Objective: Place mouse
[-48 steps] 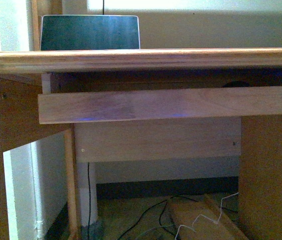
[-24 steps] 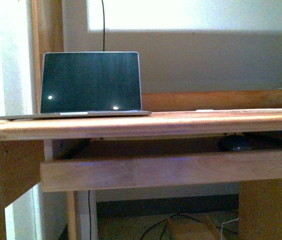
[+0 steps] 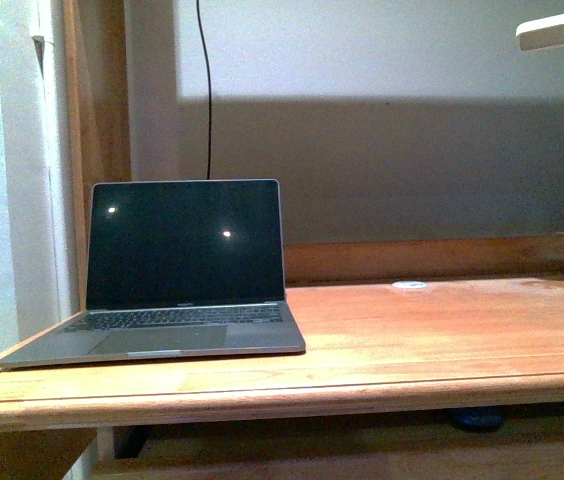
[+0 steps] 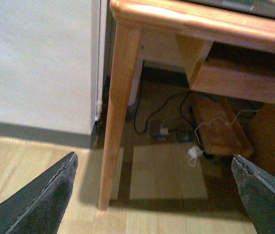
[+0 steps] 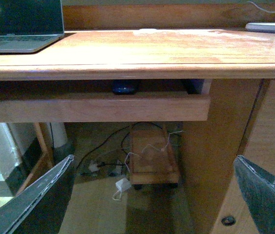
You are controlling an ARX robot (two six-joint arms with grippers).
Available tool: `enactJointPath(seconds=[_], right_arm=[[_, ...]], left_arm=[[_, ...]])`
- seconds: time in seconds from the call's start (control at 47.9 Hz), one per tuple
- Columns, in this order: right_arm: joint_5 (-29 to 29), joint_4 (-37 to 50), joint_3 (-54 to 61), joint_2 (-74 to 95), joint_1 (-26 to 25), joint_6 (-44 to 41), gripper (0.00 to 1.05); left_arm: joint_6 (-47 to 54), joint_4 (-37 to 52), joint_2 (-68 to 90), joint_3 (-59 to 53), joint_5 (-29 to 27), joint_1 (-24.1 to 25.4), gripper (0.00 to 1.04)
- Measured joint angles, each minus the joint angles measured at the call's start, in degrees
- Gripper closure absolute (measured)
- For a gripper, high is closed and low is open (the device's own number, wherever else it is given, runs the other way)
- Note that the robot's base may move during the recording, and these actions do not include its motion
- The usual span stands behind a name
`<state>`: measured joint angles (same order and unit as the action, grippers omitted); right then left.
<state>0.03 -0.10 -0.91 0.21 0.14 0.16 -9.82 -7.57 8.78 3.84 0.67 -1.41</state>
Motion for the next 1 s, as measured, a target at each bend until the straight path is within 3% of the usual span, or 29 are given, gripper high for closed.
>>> enactJointPath(seconds=[0.167, 0.376, 0.501, 0.668, 0.794, 1.003], right_arm=[[0.1, 0.0, 0.0, 0.0, 0.0, 0.0, 0.07], [0.1, 0.0, 0.0, 0.0, 0.0, 0.0, 0.07], [0.1, 0.0, 0.0, 0.0, 0.0, 0.0, 0.07], [0.1, 0.0, 0.0, 0.0, 0.0, 0.0, 0.07], [0.1, 0.0, 0.0, 0.0, 0.0, 0.0, 0.07], [0.1, 0.0, 0.0, 0.0, 0.0, 0.0, 0.07]], left_arm=[[2.5, 9.3, 11.4, 0.4, -0.3, -0.9, 0.08], [15.6, 30.2, 32.9, 3.8, 2.4, 0.9, 0.08], [28.1, 44.6, 48.3, 6.6, 5.2, 1.3, 0.08], [55.3, 63.1, 74.3, 13.9, 11.6, 1.1, 0.08], [68.1, 64.6, 86.2, 20.5, 16.5, -0.1, 0.08], [75.7, 64.5, 94.2, 27.2, 20.2, -2.4, 0.08]])
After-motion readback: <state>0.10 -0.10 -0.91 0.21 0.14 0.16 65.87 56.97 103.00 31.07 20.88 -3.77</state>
